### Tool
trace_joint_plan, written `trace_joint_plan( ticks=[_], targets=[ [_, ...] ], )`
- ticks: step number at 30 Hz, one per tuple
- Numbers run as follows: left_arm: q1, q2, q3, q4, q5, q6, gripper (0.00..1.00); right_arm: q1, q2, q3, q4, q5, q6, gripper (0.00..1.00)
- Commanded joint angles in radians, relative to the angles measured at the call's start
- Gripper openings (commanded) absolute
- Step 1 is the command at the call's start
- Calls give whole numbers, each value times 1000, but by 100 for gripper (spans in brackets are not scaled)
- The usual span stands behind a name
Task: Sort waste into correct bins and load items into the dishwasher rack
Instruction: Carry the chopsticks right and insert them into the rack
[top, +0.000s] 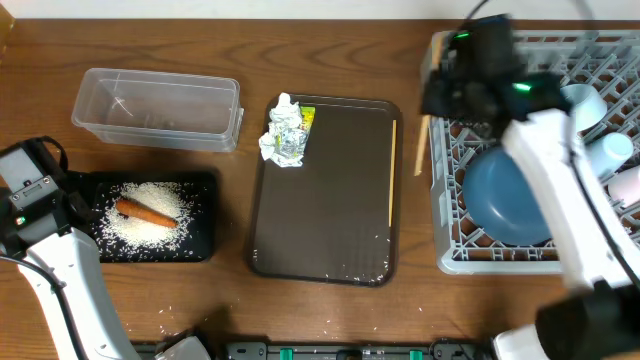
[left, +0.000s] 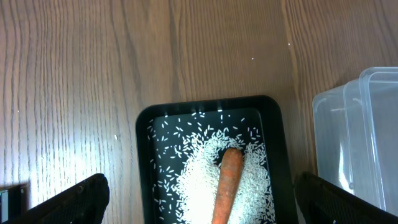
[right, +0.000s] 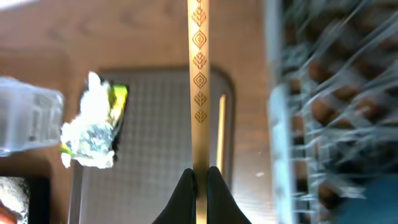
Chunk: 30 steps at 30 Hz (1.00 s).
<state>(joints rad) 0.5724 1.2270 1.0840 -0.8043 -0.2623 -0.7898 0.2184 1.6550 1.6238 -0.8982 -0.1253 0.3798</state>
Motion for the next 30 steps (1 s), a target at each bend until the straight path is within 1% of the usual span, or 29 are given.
trace_joint_plan(
  ticks=[1, 4, 9, 13, 18, 20, 21, 22, 23, 25, 26, 27, 30],
  targets=[
    [2, 2, 0, -2, -16, -13, 97, -34, -31, 4, -5, 37, -134, 1],
    [2, 2, 0, -2, -16, -13, 97, -48, -28, 0, -7, 111, -161, 1],
    [2, 2, 0, -2, -16, -13, 97, -50, 25, -3, 12, 277, -192, 1],
    [2, 2, 0, -2, -16, -13, 97, -50, 85, -3, 49, 284, -259, 1],
    [2, 2, 0, -2, -16, -13, 97, -50, 163, -3, 83, 286, -264, 1],
    [2, 2, 0, -2, -16, -13, 97, -50, 187, -3, 100, 286, -264, 6],
    [2, 2, 0, -2, -16, -13, 97, -50, 195, -3, 103, 285, -261, 15],
    [2, 2, 0, -2, -16, -13, 97, -50, 199, -3, 103, 278, -261, 28],
    [2, 2, 0, -2, -16, -13, 97, -50, 203, -3, 103, 275, -257, 45],
    [2, 2, 0, -2, -16, -13, 97, -49, 203, -3, 100, 275, -234, 65],
    [3, 2, 0, -2, -16, -13, 97, -49, 202, -3, 98, 275, -224, 71],
    [3, 2, 0, -2, -16, -13, 97, -49, 202, -3, 94, 275, -217, 75],
    [2, 2, 0, -2, -16, -13, 97, -47, 202, -2, 73, 262, -216, 77]
  ],
)
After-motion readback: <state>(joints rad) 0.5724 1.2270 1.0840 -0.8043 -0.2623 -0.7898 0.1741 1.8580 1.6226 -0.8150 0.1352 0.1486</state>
